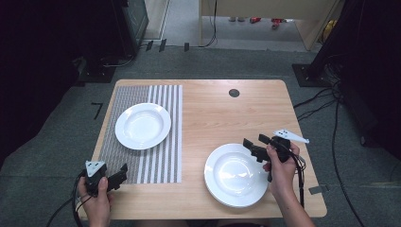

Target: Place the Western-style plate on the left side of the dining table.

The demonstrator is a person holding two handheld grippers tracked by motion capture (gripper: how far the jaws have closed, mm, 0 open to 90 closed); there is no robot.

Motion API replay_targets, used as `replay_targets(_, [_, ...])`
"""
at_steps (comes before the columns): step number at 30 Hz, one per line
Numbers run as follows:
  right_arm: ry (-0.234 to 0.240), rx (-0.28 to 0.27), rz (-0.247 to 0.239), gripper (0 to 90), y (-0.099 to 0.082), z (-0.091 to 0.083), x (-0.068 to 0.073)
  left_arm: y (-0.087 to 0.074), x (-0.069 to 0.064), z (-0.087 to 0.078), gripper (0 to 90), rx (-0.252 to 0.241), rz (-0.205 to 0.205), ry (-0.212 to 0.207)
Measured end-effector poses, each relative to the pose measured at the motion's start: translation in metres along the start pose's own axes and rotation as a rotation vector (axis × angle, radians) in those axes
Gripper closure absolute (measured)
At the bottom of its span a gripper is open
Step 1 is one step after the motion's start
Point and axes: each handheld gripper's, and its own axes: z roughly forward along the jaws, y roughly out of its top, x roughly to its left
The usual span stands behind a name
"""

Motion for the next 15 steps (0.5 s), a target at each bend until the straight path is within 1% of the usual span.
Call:
replay_targets(5, [-0.016, 0.002, 0.005, 19.6, -0.004, -0.006, -0.009, -0.004, 0.006, -0.003, 20.3, 0.006, -0.002, 0.010])
replay_targets(9, [-0.042, -0.001, 0.010, 19.6, -0.007, -0.013, -0.018, -0.007, 0.009, -0.004, 20.3, 0.008, 0.002, 0.017])
replay_targets(15, [-0.072, -0.014, 0.032, 19.8, -0.013, -0.025, -0.033, -0.010, 0.014, -0.006, 20.3, 0.014, 0.003, 0.028])
